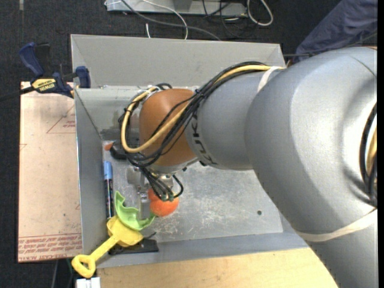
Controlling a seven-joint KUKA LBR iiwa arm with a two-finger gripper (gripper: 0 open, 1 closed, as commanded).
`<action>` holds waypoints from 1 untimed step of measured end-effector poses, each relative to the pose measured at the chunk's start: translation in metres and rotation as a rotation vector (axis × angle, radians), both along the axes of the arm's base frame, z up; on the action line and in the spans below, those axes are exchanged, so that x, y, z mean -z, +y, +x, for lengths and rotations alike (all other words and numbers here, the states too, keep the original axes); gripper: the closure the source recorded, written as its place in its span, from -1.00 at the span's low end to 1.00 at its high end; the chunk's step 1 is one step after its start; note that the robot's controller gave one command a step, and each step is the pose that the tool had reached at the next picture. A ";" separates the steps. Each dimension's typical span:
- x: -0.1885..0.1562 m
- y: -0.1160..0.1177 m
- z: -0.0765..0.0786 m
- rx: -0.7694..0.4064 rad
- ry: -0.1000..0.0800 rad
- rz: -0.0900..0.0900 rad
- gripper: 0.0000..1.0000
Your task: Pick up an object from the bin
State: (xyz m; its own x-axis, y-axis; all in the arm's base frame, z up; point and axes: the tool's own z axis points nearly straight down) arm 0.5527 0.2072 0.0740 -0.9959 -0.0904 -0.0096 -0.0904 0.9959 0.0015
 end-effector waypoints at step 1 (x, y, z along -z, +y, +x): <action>0.001 0.026 0.008 -0.096 0.009 -0.004 -1.00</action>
Offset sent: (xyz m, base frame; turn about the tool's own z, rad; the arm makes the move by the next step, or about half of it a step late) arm -0.0699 0.0311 -0.0040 -0.2914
